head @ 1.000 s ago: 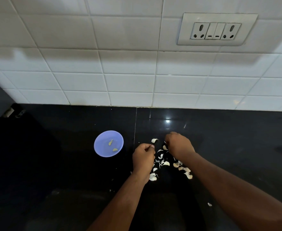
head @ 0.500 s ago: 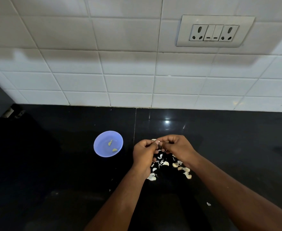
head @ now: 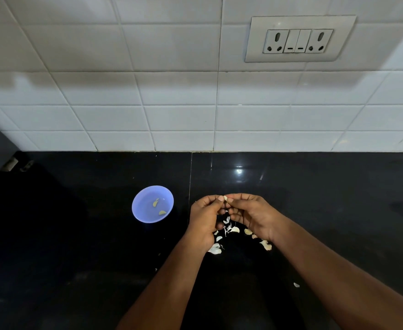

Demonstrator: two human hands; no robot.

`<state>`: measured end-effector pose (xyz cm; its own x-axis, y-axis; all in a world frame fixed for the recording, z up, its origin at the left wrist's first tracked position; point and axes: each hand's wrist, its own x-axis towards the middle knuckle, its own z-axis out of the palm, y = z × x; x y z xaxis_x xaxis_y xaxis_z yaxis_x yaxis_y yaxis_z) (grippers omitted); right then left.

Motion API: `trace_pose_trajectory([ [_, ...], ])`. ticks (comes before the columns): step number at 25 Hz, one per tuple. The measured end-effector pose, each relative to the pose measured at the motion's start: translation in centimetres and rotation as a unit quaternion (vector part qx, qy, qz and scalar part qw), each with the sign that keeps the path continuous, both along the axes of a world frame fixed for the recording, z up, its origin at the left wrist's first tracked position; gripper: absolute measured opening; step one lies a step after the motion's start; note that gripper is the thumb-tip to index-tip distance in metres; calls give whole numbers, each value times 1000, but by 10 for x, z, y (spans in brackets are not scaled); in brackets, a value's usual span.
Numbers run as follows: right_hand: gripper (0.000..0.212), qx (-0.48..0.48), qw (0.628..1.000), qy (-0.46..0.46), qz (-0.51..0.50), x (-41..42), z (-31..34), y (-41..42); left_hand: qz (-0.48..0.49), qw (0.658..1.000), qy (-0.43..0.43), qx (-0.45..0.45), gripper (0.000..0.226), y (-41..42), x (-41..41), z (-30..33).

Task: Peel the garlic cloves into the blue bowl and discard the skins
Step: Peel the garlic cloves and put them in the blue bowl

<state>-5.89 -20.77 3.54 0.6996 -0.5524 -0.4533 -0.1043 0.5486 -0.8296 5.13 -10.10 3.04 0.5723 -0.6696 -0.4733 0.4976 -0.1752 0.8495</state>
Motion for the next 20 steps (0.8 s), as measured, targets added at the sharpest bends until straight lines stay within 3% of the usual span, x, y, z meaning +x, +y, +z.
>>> trace_pose_trajectory([
  [4, 19, -68, 998, 7, -1, 0, -3, 10, -35, 994, -89, 47, 15, -3, 0, 5],
  [9, 14, -158, 986, 1, -61, -1, 0, 20, -33, 988, -120, 85, 15, -4, -1, 5],
  [13, 16, -157, 984, 3, -88, -7, 5, 18, -4, 994, -78, 83, 27, -1, -3, 4],
  [17, 16, -185, 981, 13, -50, -10, 10, 22, -81, 992, -68, 69, 44, 0, -8, 11],
  [20, 17, -186, 981, 4, -48, -9, 14, 26, -78, 997, -15, 23, 40, -1, -10, 11],
])
